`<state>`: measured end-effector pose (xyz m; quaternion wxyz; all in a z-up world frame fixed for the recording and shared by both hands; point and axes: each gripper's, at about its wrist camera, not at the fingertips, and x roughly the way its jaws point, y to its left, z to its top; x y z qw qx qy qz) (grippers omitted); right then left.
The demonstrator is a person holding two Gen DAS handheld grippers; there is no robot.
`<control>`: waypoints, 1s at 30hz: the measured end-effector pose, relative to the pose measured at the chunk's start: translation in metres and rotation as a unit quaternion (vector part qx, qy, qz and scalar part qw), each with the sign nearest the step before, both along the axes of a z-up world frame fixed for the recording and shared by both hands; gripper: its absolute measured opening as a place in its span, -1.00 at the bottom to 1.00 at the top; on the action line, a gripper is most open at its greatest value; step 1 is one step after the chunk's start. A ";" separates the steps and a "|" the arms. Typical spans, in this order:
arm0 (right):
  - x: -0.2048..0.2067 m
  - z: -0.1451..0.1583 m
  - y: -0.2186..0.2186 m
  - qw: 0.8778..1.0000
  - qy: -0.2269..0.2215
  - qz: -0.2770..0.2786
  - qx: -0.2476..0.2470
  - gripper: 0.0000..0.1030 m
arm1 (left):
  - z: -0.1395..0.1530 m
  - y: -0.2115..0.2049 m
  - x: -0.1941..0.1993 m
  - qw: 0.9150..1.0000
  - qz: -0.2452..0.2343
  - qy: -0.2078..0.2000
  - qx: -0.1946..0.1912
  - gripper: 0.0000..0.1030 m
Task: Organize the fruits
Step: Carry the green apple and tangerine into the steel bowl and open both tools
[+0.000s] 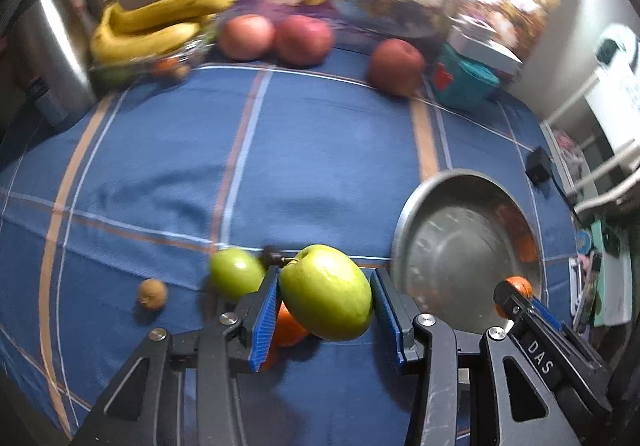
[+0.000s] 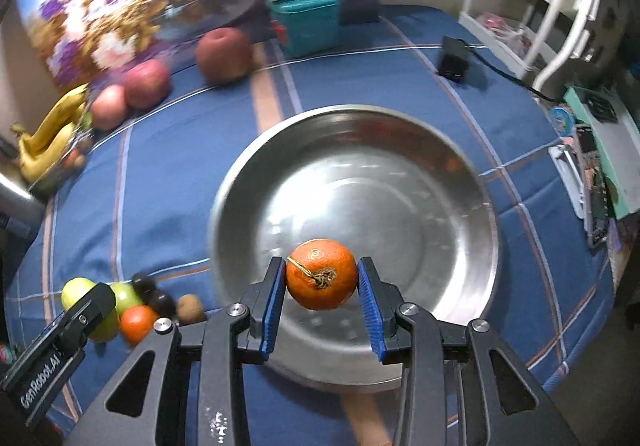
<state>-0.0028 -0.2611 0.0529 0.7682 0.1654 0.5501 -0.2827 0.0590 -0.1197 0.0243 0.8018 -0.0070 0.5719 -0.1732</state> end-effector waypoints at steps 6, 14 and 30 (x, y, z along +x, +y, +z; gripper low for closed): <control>-0.006 0.009 -0.022 1.000 -0.002 -0.025 -0.012 -0.26 | -0.001 -0.039 -0.008 0.999 -0.046 -0.010 0.005 -0.07; -0.023 0.011 -0.045 0.998 0.004 -0.061 -0.025 -0.26 | -0.008 -0.078 -0.016 0.995 -0.093 -0.026 0.009 -0.07; -0.035 -0.008 -0.062 0.996 0.031 -0.079 -0.006 -0.26 | -0.035 -0.094 -0.025 0.993 -0.113 -0.012 0.029 -0.07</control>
